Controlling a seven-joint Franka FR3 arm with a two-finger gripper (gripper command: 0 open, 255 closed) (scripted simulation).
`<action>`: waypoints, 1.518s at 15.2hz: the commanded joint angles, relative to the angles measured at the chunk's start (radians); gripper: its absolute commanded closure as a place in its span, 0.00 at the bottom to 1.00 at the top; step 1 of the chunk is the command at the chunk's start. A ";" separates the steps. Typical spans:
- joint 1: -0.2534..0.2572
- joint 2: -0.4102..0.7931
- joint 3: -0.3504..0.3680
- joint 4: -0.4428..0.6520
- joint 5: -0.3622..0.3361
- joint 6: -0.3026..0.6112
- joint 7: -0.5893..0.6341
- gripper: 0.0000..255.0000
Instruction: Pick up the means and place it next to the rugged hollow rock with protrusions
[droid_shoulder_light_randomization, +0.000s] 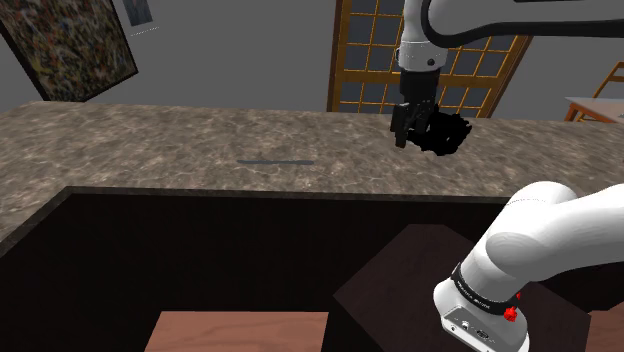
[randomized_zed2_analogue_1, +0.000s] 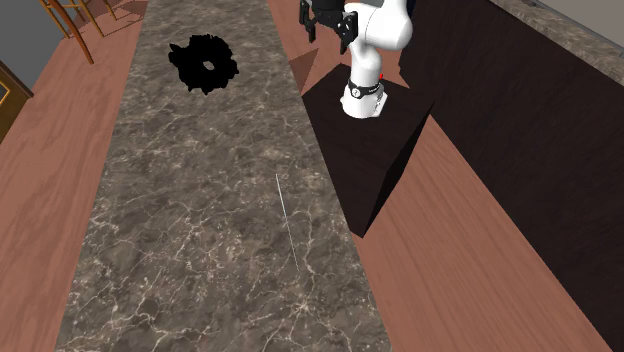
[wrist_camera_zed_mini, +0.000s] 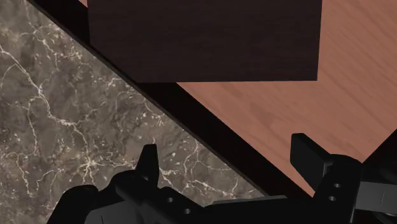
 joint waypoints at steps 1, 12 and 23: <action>0.000 0.000 0.000 0.000 0.000 0.000 0.000 0.00; 0.052 0.416 -0.019 0.170 -0.050 0.261 -0.209 0.00; 0.097 0.823 0.013 0.468 -0.086 0.386 -0.384 0.00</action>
